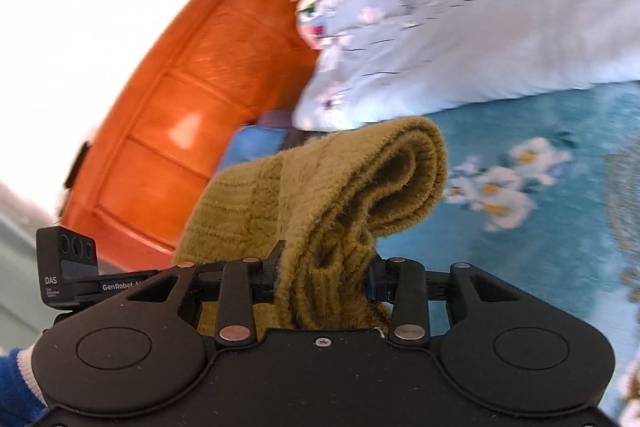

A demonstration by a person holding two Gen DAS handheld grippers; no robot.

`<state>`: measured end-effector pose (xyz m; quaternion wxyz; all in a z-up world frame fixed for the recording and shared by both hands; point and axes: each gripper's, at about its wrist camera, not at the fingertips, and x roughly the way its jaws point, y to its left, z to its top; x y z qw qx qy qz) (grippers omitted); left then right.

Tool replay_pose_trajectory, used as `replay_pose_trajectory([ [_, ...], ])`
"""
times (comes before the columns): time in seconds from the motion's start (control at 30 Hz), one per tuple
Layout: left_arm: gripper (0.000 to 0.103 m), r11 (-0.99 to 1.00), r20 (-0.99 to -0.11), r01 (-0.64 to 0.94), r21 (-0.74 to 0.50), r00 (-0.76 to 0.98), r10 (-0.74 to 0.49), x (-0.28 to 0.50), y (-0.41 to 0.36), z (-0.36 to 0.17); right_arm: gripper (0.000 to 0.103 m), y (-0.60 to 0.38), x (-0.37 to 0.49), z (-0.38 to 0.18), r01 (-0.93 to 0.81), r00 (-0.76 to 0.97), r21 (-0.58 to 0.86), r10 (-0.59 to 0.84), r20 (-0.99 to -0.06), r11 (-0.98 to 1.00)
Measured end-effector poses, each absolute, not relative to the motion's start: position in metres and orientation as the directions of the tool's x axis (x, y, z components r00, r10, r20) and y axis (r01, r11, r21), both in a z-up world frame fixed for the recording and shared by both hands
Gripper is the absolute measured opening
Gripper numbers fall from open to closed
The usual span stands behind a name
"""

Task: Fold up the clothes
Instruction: 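Lift the sweater bundle with both grippers and carry it toward the clothes pile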

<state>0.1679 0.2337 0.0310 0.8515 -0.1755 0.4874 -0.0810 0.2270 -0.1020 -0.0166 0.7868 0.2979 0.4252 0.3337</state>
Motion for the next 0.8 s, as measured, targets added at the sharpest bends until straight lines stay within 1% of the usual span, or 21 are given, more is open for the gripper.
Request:
replay_pose_trajectory([
  [0.1, 0.028, 0.922, -0.782, -0.072, -0.379, 0.558, -0.278, 0.154, 0.244, 0.043, 0.038, -0.09, 0.229, -0.009, -0.308, 0.385, 0.765, 0.809, -0.444, 0.566],
  [0.33, 0.028, 0.878, -0.712, -0.135, -0.46, 0.646, -0.274, 0.124, 0.276, 0.05, 0.038, -0.067, 0.24, 0.024, -0.405, 0.315, 0.72, 0.825, -0.469, 0.563],
  [0.47, 0.028, 0.86, -0.692, -0.145, -0.489, 0.665, -0.281, 0.117, 0.304, 0.05, 0.038, -0.041, 0.245, 0.041, -0.456, 0.292, 0.686, 0.823, -0.487, 0.567],
  [0.67, 0.028, 0.858, -0.68, -0.126, -0.497, 0.671, -0.296, 0.126, 0.369, 0.05, 0.038, 0.02, 0.255, 0.049, -0.484, 0.283, 0.66, 0.817, -0.502, 0.574],
  [0.8, 0.028, 0.875, -0.694, -0.099, -0.474, 0.653, -0.302, 0.138, 0.433, 0.055, 0.038, 0.081, 0.262, 0.05, -0.493, 0.282, 0.654, 0.816, -0.504, 0.574],
])
